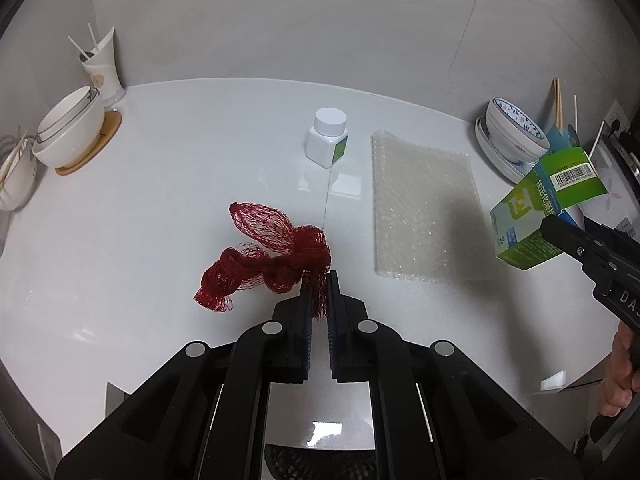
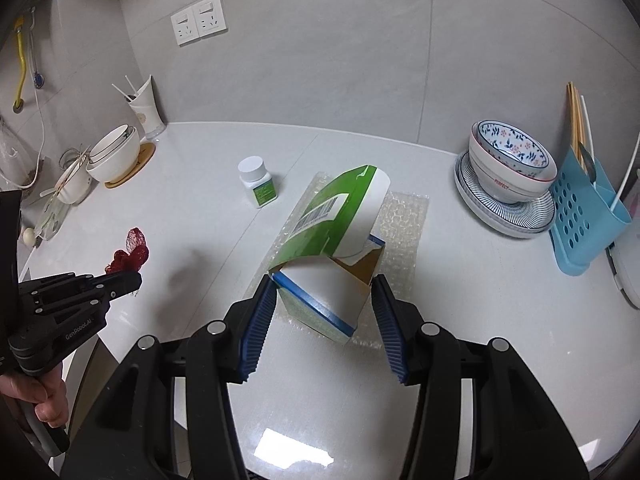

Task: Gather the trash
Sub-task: 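Lift the red mesh bag and green carton off the counter with both tools, then carry both held items down over the wastebasket with both tools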

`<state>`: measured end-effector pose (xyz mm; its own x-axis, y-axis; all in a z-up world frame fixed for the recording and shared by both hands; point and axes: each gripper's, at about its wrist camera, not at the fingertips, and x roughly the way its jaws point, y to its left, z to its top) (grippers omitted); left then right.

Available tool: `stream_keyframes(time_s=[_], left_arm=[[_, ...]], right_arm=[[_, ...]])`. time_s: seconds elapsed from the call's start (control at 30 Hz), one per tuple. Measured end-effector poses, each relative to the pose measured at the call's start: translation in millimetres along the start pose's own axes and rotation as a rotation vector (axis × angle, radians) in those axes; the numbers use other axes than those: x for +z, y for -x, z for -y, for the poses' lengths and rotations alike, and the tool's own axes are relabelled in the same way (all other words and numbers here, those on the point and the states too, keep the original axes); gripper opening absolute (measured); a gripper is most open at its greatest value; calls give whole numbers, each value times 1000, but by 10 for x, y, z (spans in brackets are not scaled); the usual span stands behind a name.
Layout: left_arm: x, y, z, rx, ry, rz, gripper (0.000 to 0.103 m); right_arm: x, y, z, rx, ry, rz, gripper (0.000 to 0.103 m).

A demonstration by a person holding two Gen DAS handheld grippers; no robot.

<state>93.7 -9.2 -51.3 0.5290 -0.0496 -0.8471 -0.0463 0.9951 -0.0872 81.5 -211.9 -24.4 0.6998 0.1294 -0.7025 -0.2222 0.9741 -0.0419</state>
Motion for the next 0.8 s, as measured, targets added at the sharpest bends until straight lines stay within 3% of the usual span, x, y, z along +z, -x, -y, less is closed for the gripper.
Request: stream_keyframes(time_s=[0.8], left_arm=[[-688,496,32,-54,-32,14,6]], right_arm=[[-647,416,-333,-6,-18,9,47]])
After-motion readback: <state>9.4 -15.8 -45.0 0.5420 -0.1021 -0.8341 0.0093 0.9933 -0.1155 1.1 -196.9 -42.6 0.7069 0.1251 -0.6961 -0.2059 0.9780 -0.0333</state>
